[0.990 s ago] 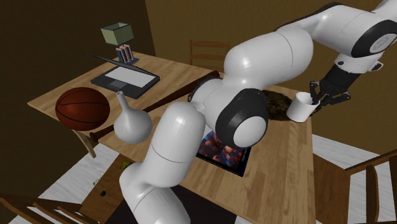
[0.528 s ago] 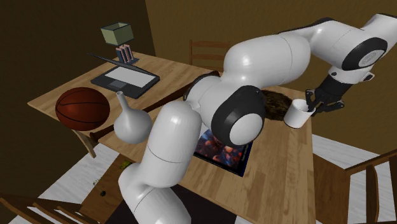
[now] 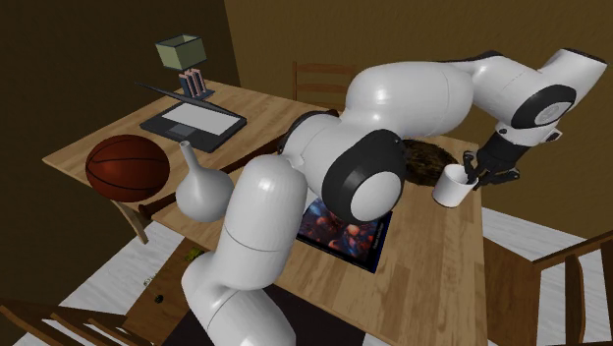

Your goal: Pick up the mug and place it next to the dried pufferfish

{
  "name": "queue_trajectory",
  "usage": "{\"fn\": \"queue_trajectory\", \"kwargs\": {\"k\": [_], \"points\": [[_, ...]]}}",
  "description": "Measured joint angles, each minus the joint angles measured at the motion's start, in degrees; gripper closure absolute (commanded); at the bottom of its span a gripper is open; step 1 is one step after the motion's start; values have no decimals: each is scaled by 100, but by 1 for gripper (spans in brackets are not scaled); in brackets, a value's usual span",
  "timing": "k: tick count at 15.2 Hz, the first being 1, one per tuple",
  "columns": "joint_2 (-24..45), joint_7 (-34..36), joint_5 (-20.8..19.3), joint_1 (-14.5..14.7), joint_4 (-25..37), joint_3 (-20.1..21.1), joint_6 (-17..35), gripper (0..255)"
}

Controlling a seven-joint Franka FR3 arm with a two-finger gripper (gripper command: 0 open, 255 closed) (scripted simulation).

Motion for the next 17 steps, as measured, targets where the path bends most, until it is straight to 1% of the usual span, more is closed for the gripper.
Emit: {"fn": "queue_trajectory", "kwargs": {"k": [17], "points": [[125,-163,107,114,-1119,63,1209,255]]}}
